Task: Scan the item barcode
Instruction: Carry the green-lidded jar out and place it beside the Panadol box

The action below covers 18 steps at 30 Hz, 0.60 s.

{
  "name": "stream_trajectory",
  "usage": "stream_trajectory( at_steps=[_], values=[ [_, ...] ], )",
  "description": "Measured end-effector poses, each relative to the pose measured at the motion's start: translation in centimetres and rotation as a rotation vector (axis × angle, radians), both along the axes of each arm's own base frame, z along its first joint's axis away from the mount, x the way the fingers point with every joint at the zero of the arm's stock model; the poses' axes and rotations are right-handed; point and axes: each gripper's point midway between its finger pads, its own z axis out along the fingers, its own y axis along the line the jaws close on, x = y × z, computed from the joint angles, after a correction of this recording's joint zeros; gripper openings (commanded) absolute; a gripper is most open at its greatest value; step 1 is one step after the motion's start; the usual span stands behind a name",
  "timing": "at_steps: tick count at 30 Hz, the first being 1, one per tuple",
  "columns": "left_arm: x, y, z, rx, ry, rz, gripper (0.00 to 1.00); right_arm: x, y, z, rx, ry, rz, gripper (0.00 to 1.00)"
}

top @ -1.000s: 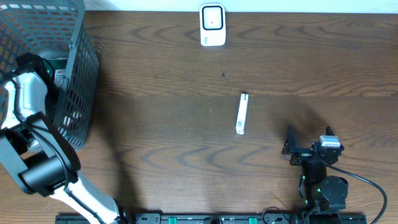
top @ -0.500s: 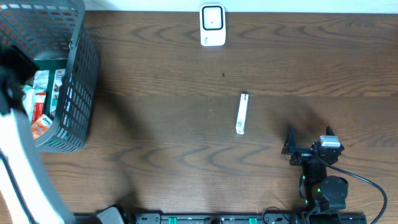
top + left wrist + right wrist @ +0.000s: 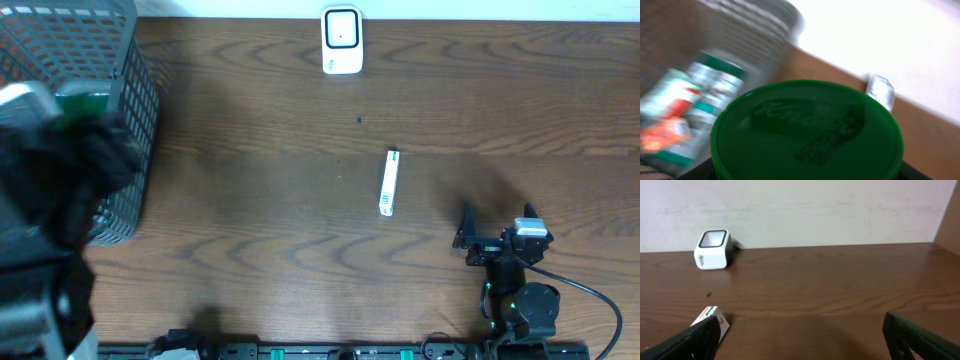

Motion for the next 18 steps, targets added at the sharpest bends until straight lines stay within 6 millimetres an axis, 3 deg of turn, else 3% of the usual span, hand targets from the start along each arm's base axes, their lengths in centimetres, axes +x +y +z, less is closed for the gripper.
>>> stream_trajectory(
  at_steps=[4,15,18],
  values=[
    [1.9,-5.7,-4.3,-0.042,0.135,-0.181,0.59,0.0,0.0,0.0,0.000,0.000,0.000,0.99],
    [6.3,-20.8,-21.6,0.055,0.609,-0.480,0.60,0.0,0.0,0.0,0.000,0.001,0.000,0.99],
    [6.4,-23.5,-26.1,0.090,0.700,-0.525,0.60,0.0,0.0,0.0,0.000,0.001,0.000,0.99]
  ],
)
